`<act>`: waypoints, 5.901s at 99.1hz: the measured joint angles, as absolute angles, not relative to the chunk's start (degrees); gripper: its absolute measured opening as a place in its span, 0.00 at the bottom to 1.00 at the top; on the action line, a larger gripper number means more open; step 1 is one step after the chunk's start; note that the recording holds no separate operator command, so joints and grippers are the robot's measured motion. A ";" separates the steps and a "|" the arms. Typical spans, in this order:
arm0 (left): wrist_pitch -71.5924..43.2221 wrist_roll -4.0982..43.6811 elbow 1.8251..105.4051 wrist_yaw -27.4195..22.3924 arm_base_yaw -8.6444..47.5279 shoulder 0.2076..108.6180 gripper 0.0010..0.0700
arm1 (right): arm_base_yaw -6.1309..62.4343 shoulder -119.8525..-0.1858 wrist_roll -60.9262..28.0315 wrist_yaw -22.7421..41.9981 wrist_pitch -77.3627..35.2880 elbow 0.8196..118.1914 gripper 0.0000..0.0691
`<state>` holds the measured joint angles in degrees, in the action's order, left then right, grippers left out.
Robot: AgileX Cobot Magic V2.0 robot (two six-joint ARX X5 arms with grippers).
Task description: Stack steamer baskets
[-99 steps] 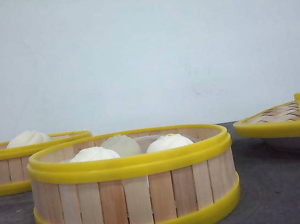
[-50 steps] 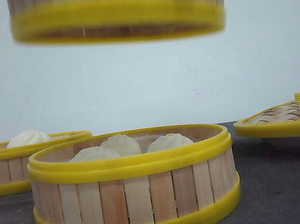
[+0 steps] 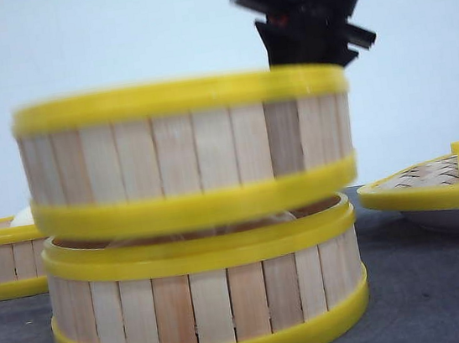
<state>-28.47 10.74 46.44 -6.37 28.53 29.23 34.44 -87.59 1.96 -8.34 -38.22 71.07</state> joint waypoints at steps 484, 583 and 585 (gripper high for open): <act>-48.97 10.22 80.73 -20.23 -4.54 74.02 0.03 | 36.97 -50.57 4.58 -4.25 -42.72 71.20 0.52; -58.52 5.34 83.20 -10.24 26.74 83.26 0.03 | 36.97 -43.59 5.41 -2.79 -44.38 71.42 0.52; -58.48 5.34 83.20 -10.20 26.74 83.40 0.03 | 36.97 -43.59 5.41 -2.76 -44.38 71.42 0.52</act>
<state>-58.48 5.34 83.20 -10.20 26.74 83.40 36.97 -43.59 5.41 -2.76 -44.38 71.42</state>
